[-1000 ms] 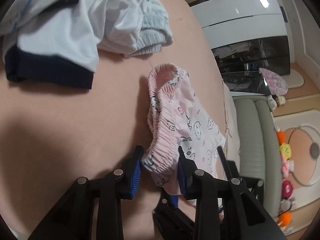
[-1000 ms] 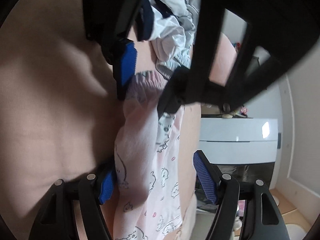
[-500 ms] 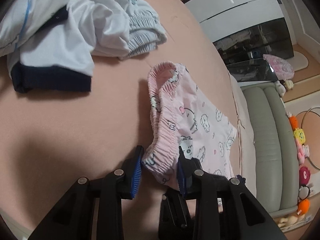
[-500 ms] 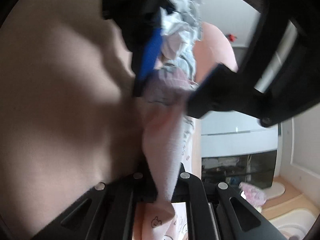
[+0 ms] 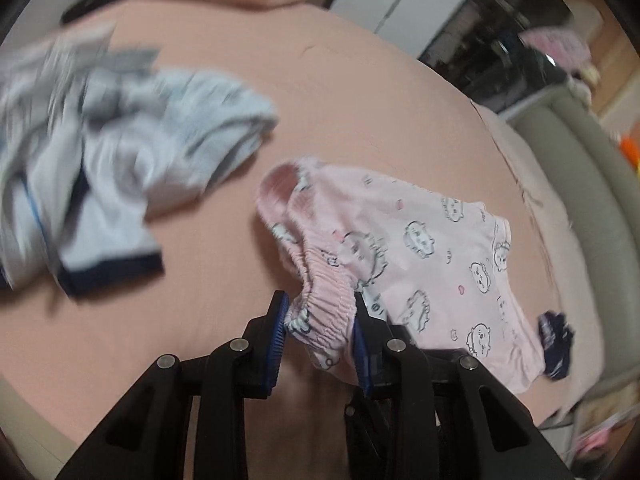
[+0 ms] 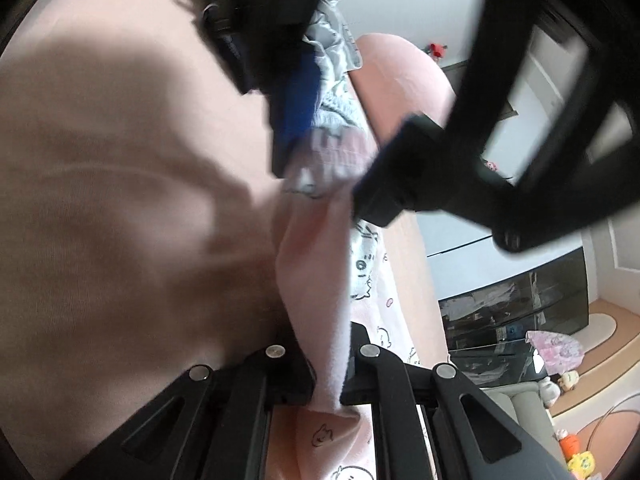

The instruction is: Fold clothes

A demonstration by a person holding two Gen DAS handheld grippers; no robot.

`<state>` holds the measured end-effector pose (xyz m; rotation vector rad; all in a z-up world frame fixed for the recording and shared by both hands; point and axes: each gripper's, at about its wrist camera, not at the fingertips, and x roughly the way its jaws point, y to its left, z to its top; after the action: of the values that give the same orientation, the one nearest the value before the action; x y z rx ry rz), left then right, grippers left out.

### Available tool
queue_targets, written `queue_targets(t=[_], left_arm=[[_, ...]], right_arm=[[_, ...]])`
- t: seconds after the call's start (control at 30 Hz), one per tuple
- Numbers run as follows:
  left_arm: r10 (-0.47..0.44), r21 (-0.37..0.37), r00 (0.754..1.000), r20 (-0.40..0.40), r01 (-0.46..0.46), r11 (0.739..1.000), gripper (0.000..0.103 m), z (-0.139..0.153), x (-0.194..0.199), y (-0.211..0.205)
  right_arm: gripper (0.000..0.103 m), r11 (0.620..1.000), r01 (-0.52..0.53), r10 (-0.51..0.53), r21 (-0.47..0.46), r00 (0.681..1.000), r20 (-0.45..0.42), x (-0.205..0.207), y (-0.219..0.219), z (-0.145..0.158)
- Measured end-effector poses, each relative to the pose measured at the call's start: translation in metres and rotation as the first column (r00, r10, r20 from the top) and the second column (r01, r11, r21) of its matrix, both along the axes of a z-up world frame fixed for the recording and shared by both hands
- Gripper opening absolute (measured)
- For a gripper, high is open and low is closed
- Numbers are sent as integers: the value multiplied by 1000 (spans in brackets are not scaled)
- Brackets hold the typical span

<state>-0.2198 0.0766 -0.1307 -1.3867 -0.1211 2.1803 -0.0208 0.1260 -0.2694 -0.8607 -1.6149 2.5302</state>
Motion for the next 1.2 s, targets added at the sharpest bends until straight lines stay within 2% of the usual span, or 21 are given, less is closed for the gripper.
queue_targets(t=[0.13, 0.3, 0.47, 0.67, 0.8, 0.97, 1.07, 1.2], left_arm=[[-58, -30, 998, -36, 56, 998, 24, 19, 0, 18], [-110, -11, 994, -17, 110, 994, 23, 36, 0, 38], [-173, -25, 984, -46, 172, 985, 22, 54, 4, 57], [-240, -56, 967, -87, 236, 970, 22, 74, 10, 80], [-300, -78, 949, -95, 293, 953, 22, 81, 14, 100], [-375, -78, 922, -95, 369, 926, 22, 88, 22, 127], [-429, -98, 894, -129, 419, 903, 22, 96, 32, 150], [-512, -133, 846, -145, 497, 858, 19, 105, 47, 178]], right_arm=[[8, 994, 35, -39, -101, 999, -37, -2, 13, 17], [6, 967, 96, -118, -237, 990, -79, -4, 32, 38], [6, 943, 138, -174, -302, 980, -98, 13, 28, 44], [7, 916, 120, -168, -383, 981, -94, 9, 21, 64], [8, 885, 160, -224, -437, 969, -100, 2, 50, 71], [8, 839, 241, -327, -489, 940, -98, 11, 71, 74], [8, 798, 302, -393, -521, 917, -71, 17, 80, 78], [8, 721, 372, -475, -584, 880, -26, 23, 96, 81]])
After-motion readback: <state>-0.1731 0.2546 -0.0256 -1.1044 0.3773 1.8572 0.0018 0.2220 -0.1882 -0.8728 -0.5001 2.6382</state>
